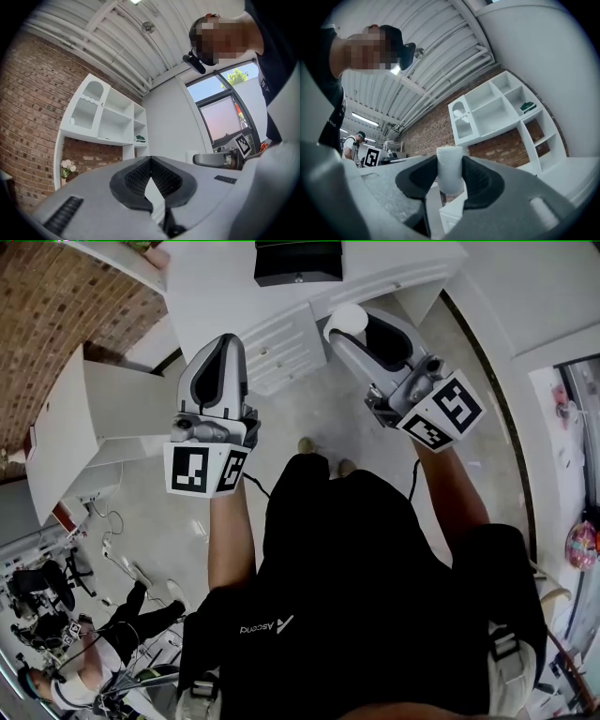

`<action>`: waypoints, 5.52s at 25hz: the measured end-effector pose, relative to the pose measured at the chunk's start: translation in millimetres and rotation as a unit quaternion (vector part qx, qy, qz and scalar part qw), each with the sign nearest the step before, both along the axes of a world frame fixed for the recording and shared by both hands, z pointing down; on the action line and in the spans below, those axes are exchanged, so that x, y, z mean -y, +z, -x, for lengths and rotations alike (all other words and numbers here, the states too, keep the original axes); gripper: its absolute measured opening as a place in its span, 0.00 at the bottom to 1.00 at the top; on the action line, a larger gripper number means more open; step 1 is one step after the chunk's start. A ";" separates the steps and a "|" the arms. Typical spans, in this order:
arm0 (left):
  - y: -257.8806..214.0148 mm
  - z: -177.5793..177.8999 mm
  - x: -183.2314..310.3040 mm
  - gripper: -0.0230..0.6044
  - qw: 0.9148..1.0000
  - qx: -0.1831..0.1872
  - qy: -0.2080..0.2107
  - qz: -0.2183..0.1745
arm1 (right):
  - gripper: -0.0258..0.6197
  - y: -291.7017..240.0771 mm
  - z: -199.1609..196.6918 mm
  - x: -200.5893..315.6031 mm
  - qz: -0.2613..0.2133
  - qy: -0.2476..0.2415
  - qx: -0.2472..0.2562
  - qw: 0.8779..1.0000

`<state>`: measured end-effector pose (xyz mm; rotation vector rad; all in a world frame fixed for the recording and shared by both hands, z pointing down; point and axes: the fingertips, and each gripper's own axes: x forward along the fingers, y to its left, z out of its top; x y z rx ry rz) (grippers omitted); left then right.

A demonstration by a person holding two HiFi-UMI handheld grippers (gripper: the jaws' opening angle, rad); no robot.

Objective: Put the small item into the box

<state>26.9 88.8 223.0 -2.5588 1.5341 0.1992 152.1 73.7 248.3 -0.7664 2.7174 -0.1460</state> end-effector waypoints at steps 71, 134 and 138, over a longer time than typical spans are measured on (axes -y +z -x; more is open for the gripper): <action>131.0 144.7 395.3 0.03 0.996 -0.019 0.062 0.056 | 0.30 338.1 210.6 417.8 0.329 -0.045 -0.549 0.767; 53.3 67.9 300.6 0.03 0.994 -0.009 0.104 0.016 | 0.04 25.3 140.6 284.0 -0.048 0.046 -0.097 0.993; 49.1 66.3 296.0 0.03 0.995 -0.007 0.100 0.013 | 0.04 27.3 137.9 282.3 -0.046 0.046 -0.098 0.993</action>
